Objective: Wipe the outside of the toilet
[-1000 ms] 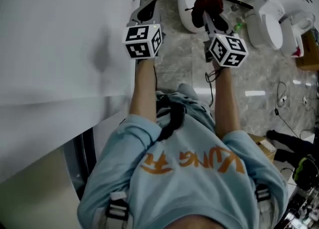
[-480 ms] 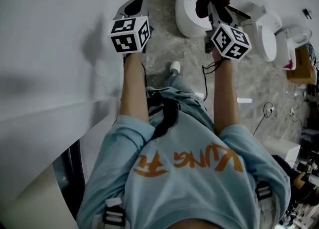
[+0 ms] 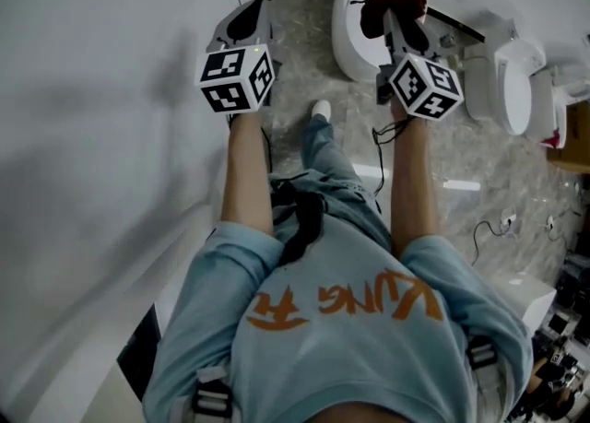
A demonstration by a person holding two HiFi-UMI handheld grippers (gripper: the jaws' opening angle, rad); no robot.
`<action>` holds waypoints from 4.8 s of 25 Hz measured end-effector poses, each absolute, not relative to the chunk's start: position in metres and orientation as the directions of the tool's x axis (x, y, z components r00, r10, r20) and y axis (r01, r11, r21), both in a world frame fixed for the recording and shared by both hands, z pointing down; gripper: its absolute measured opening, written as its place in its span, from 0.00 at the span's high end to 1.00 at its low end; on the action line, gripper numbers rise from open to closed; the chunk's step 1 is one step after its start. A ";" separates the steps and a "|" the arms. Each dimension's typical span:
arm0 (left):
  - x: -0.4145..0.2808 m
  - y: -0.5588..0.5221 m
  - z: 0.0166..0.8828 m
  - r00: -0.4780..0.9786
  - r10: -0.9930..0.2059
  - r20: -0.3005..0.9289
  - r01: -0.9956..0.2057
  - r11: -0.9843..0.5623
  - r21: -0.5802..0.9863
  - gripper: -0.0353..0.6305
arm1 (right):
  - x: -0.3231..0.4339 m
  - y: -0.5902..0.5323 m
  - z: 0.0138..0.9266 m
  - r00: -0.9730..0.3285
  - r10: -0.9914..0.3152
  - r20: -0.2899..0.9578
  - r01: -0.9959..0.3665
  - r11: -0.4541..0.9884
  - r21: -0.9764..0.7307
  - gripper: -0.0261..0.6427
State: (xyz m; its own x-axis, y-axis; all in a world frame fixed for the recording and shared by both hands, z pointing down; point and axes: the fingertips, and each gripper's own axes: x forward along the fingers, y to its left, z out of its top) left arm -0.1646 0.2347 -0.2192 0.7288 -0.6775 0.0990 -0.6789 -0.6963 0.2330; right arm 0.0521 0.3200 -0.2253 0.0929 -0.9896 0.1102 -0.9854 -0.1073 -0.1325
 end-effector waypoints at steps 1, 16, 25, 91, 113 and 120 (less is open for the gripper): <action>-0.148 0.225 -0.211 0.730 -0.675 0.105 -0.678 -0.698 0.232 0.96 | 0.067 0.307 -0.216 0.090 -0.989 0.116 -0.985 -0.106 -0.138 0.84; 0.039 0.118 -0.092 0.757 -0.584 0.293 -0.649 -0.721 0.242 0.96 | 0.243 0.176 -0.074 0.089 -0.960 0.265 -0.931 -0.174 -0.320 0.84; 0.046 0.067 -0.044 0.733 -0.580 0.356 -0.676 -0.677 0.291 0.96 | 0.236 0.115 -0.038 0.002 -0.947 0.320 -0.947 -0.104 -0.304 0.84; 0.091 0.030 0.351 0.727 -0.321 0.606 -0.680 -0.457 0.573 0.96 | 0.223 -0.056 0.402 -0.072 -0.387 0.919 -0.541 0.789 0.290 0.85; 0.067 0.033 0.373 0.717 -0.315 0.622 -0.693 -0.423 0.584 0.96 | 0.267 -0.017 0.465 0.293 -0.136 0.946 -0.124 0.976 0.178 0.86; 0.067 0.047 0.376 0.722 -0.306 0.621 -0.686 -0.434 0.584 0.96 | 0.257 0.016 0.470 0.275 -0.078 0.958 -0.146 0.982 0.122 0.87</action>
State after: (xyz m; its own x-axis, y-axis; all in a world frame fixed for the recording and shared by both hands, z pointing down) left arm 0.0668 0.0473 0.3765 0.7219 -0.3055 0.6210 -0.6860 -0.4341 0.5839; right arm 0.2572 0.0158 0.4703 0.2752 -0.0785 0.9582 -0.1465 0.9816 0.1225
